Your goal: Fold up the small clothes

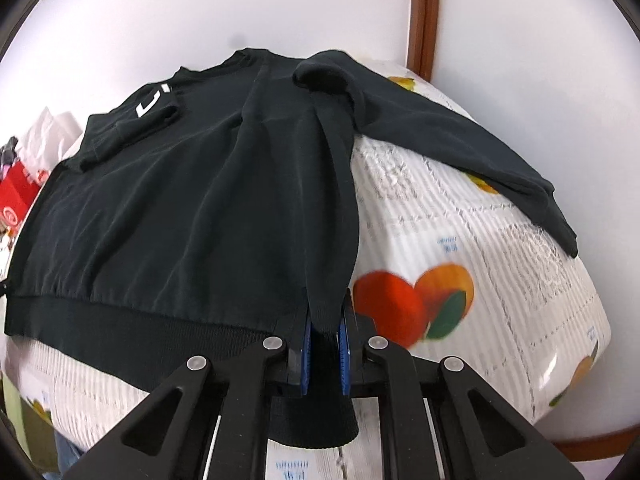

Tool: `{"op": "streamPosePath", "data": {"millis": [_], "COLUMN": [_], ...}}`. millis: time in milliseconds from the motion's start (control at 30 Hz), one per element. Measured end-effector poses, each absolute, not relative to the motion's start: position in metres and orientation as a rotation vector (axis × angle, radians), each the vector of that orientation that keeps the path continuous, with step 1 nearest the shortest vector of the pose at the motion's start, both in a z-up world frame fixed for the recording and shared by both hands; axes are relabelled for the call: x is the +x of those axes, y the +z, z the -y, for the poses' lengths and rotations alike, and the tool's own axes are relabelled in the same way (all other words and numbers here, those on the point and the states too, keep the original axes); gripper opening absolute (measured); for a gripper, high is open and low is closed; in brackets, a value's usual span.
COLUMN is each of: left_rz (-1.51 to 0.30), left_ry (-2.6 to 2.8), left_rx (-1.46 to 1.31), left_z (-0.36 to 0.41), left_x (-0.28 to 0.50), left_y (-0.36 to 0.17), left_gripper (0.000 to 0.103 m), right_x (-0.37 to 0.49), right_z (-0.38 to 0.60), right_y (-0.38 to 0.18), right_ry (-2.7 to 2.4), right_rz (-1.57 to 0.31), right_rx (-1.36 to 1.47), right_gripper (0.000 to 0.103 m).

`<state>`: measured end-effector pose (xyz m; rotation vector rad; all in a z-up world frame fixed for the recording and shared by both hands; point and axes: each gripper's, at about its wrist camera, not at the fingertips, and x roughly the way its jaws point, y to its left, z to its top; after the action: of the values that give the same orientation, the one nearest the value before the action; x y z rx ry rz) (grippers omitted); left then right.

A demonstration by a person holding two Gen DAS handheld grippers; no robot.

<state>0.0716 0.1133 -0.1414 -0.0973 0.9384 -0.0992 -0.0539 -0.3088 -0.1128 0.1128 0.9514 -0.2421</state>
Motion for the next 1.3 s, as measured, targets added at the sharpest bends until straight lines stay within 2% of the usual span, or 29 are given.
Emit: {"op": "streamPosePath", "data": {"millis": [233,333,400,467,500,533,833,1000,1200,1300], "left_rz": [-0.965,-0.965,-0.956,-0.925,-0.912,-0.899,-0.874,-0.851,-0.867,-0.898], "left_ry": [-0.132,-0.133,-0.129,-0.108,-0.096,-0.081,0.042,0.082,0.093,0.107], "left_rx": [-0.105,-0.091,-0.098,-0.094,-0.088,-0.08,-0.098,-0.084,-0.069,-0.038], "left_z": [-0.127,-0.128,-0.131,-0.135,-0.135,-0.136,-0.147,-0.145,-0.143,-0.14], "left_x": [0.048,0.053,0.057,0.064,0.07,0.076,0.155,0.194,0.233,0.251], "left_y": [-0.141,-0.139,-0.135,-0.128,-0.126,-0.123,-0.102,-0.098,-0.115,-0.125], "left_gripper": [0.009,0.016,0.031,0.041,0.044,0.044,0.044,0.045,0.045,0.045], "right_x": [-0.07,-0.067,-0.062,-0.053,-0.044,-0.035,0.102,0.178,0.235,0.247], "right_z": [0.299,0.3,0.3,0.294,0.29,0.286,0.179,0.115,0.059,0.045], "right_y": [-0.109,-0.099,-0.085,-0.067,-0.059,-0.052,-0.024,-0.044,-0.095,-0.109], "right_ry": [-0.216,-0.225,-0.242,-0.268,-0.271,-0.262,0.01,0.189,0.29,0.281], "right_rz": [-0.988,-0.994,-0.966,-0.932,-0.918,-0.904,-0.834,-0.917,-1.046,-1.045], "right_rx": [0.058,0.045,0.03,-0.007,-0.022,-0.033,-0.117,-0.083,-0.13,-0.185], "right_gripper": [0.014,0.02,0.022,0.033,0.044,0.049,0.052,0.057,0.058,0.061]}}
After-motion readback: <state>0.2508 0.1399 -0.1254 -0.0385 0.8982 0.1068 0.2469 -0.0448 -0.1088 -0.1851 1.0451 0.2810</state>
